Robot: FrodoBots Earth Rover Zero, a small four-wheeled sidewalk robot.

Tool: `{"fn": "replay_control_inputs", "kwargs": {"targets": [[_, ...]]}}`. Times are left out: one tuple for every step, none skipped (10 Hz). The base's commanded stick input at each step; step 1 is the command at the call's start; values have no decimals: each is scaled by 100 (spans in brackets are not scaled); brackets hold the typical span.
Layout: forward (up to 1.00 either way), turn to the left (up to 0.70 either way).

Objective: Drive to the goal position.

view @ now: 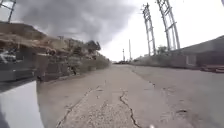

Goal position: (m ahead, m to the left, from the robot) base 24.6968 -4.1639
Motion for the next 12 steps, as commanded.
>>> {"fn": "replay_control_inputs", "kwargs": {"targets": [[85,0],[85,0],[85,0],[85,0],[85,0],[85,0],[85,-8],[85,-22],[85,-27],[85,-27],[85,0],[85,0]]}}
